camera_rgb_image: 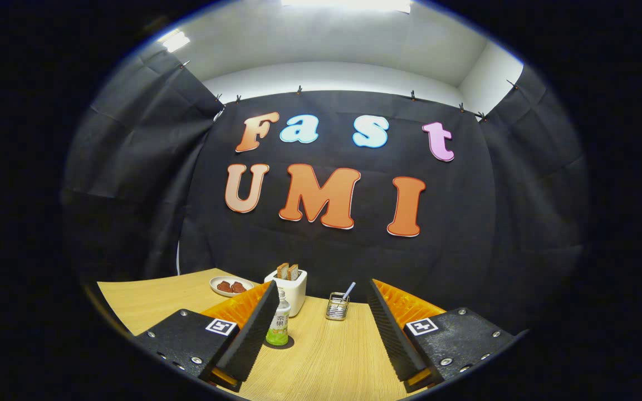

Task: Take the bottle from table, then pour the juice into the cup, finally place the bottle on the coaster

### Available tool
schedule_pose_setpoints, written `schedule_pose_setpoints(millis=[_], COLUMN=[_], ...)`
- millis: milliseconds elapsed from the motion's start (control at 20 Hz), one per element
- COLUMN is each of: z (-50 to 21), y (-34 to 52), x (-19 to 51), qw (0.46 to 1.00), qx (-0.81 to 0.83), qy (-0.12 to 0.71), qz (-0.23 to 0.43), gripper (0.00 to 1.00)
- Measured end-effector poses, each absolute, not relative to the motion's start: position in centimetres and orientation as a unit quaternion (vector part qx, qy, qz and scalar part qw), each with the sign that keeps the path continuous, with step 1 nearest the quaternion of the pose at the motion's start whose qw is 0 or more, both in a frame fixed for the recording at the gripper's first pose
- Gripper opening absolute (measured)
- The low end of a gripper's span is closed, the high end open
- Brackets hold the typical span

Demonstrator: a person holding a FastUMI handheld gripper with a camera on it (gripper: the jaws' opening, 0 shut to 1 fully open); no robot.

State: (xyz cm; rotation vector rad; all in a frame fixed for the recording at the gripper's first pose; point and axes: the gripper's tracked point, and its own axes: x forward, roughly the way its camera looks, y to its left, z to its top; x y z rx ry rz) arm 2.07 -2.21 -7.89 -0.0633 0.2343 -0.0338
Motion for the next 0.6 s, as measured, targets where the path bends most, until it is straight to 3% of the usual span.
schedule_pose_setpoints(millis=[600], z=[-1.0], y=[-0.6], x=[-1.5], qw=[0.997], qx=[-0.006], qy=[0.078], qz=[-0.019], gripper=[0.97])
